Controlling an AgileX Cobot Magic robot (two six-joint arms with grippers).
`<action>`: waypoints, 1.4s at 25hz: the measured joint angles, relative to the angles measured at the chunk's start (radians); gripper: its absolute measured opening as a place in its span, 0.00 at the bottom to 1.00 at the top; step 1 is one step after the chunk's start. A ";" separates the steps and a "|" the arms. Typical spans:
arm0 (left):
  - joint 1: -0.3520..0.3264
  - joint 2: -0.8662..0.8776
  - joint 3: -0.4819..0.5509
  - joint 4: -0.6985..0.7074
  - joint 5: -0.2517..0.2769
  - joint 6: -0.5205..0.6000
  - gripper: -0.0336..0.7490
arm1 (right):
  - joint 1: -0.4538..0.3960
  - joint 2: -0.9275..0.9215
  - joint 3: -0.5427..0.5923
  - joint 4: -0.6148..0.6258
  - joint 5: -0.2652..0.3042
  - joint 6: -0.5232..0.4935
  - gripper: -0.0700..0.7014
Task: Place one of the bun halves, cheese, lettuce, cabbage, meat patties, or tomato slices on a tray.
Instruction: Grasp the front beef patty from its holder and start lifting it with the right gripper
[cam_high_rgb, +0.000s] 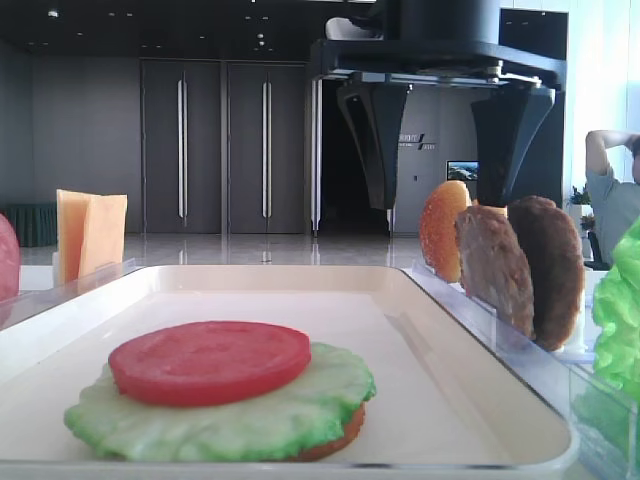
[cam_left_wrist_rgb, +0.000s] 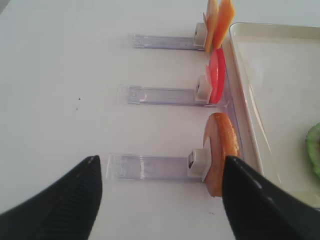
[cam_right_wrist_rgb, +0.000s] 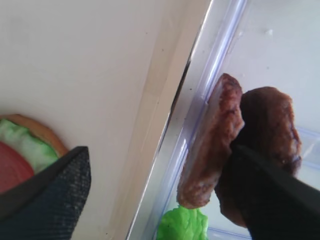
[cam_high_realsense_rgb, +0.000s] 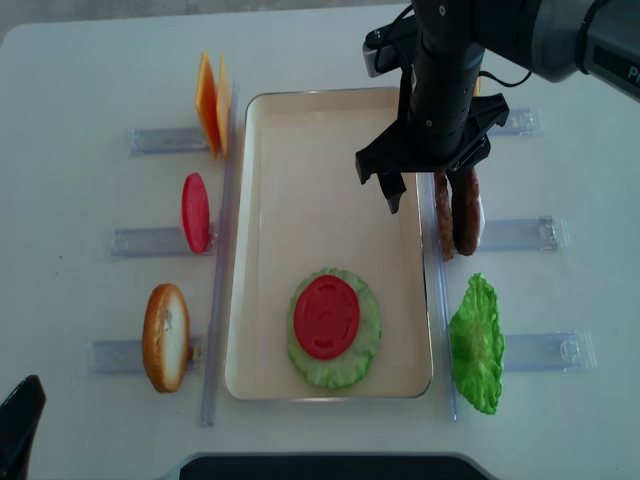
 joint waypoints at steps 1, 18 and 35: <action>0.000 0.000 0.000 0.000 0.000 0.000 0.78 | 0.000 0.000 0.000 0.000 0.000 0.002 0.80; 0.000 0.000 0.000 0.000 0.000 0.000 0.78 | -0.012 0.001 0.000 -0.010 0.000 0.023 0.80; 0.000 0.000 0.000 0.000 0.000 0.000 0.78 | -0.025 0.008 0.001 0.011 0.000 0.016 0.80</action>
